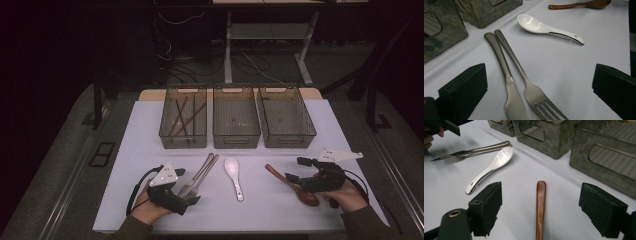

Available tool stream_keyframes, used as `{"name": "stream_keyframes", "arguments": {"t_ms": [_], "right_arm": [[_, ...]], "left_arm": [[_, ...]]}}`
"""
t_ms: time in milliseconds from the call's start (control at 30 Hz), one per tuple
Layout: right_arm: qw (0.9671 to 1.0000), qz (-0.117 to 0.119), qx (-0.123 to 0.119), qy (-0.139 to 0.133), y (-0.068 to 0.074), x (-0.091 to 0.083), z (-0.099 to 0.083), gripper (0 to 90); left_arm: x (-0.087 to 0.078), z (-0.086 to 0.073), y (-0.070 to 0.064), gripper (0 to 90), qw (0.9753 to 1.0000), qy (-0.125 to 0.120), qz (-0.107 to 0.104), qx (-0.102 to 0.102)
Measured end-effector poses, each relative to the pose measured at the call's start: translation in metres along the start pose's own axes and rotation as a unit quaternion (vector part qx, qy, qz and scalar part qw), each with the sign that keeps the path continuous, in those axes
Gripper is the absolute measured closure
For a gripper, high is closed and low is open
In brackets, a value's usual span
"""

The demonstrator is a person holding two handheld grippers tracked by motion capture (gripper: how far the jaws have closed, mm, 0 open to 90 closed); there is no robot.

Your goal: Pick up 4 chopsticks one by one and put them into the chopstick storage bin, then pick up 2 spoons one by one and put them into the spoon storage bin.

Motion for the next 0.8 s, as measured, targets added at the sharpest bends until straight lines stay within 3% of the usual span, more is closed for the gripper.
{"name": "stream_keyframes", "arguments": {"t_ms": [333,667,800], "right_arm": [[0.9994,0.000,0.009,0.034,-0.006,-0.022,-0.023,13.9],[0.9979,-0.016,-0.001,0.063,-0.009,-0.036,-0.038,14.0],[0.9972,-0.019,-0.001,0.072,-0.011,-0.042,-0.044,21.1]], "left_arm": [[-0.001,0.000,0.000,0.0,1.0000,0.001,0.001,0.000],[-0.001,0.000,0.001,0.0,1.0000,-0.003,0.004,-0.002],[-0.001,-0.001,0.001,0.0,1.0000,0.002,0.002,0.000]]}}
Point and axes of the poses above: each handheld gripper's, and its own axes: x roughly forward along the jaws, z roughly out of its top, y roughly to its left, the point moved 9 cm from there along x, roughly forward along the jaws, and after that the axes turned 13 degrees about -y, right-handed, at the moved point
